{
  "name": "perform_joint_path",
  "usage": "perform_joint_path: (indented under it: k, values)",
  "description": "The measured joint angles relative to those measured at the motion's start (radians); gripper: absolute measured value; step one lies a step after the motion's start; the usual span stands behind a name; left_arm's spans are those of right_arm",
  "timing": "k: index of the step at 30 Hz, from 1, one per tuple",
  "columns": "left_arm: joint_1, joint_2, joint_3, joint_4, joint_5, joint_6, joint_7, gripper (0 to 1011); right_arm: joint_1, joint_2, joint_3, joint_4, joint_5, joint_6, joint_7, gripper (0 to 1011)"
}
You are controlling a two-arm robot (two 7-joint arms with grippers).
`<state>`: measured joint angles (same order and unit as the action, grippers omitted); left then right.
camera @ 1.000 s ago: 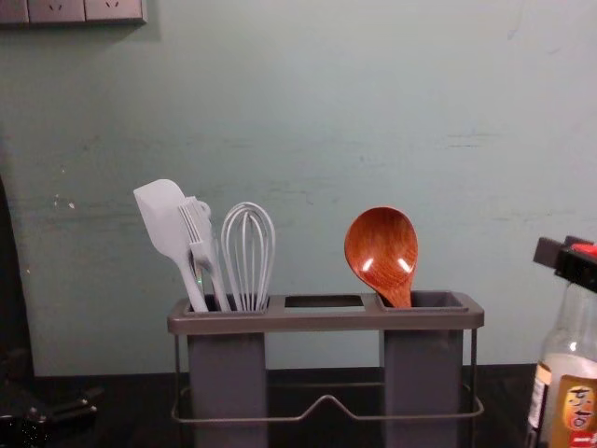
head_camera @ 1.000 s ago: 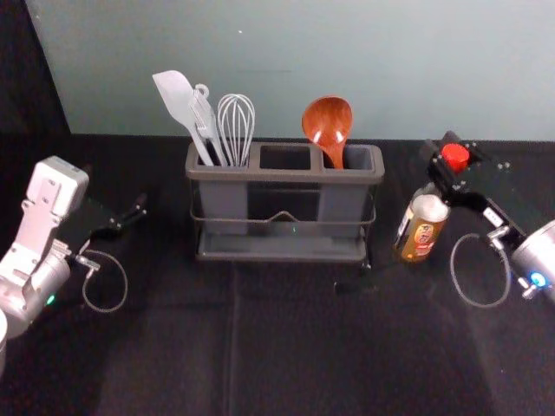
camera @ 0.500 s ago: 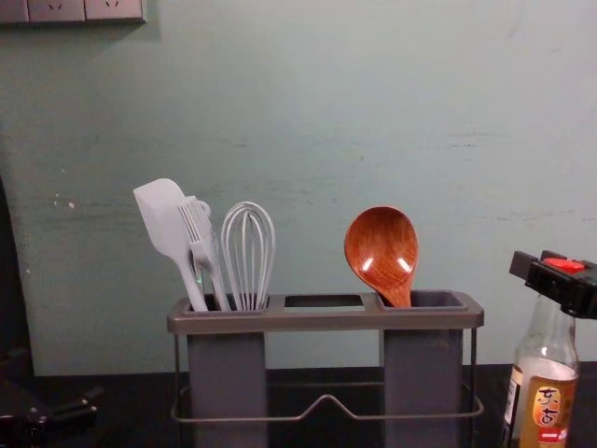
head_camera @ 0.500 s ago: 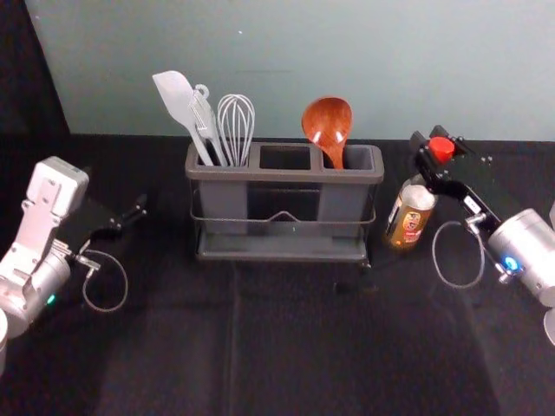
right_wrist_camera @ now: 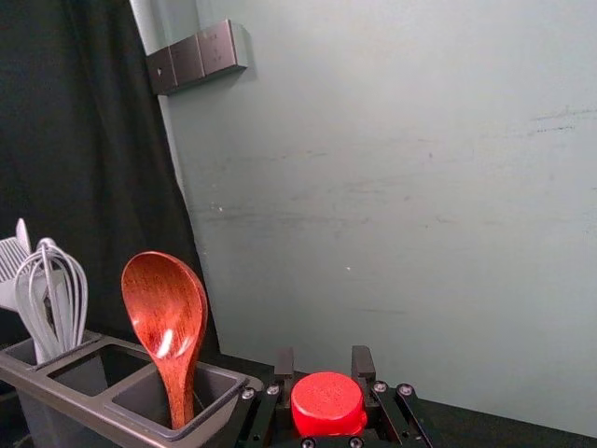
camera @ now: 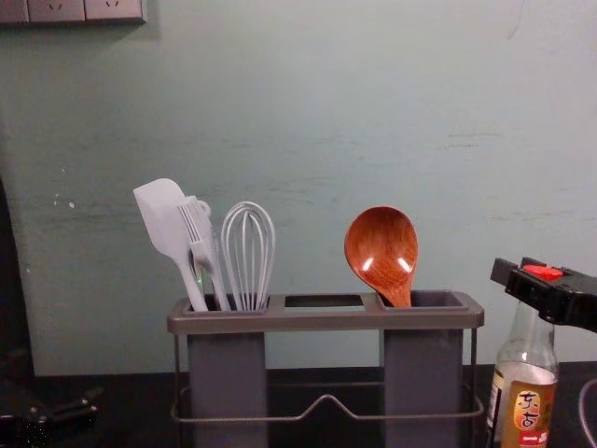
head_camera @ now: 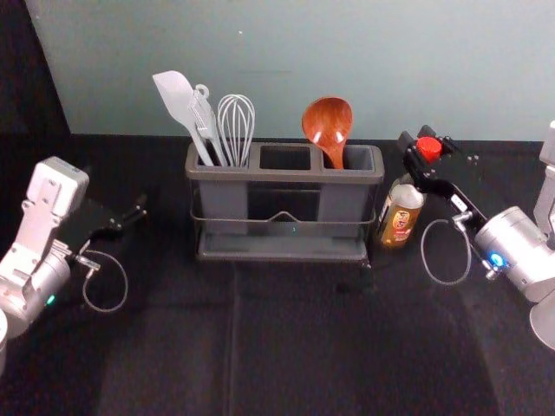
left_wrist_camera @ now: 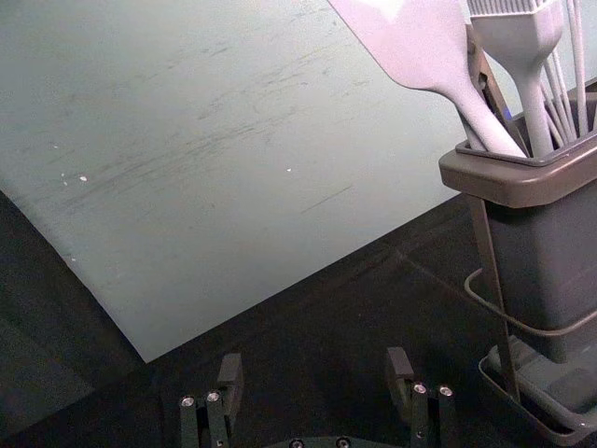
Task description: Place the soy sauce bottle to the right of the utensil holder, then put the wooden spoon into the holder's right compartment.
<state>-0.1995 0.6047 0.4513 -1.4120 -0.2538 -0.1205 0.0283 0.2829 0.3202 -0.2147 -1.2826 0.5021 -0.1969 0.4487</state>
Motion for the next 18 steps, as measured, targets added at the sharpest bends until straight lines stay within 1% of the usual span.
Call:
perform_joint_path:
  k: [9, 18]
  values:
    - [0.000, 0.000, 0.000, 0.000, 0.000, 0.000, 0.000, 1005, 0.009, -0.013, -0.002, 0.028, -0.015, -0.004, 0.000, 386]
    - [0.000, 0.000, 0.000, 0.000, 0.000, 0.000, 0.000, 1005, 0.009, -0.019, 0.000, 0.033, -0.022, -0.004, -0.001, 386]
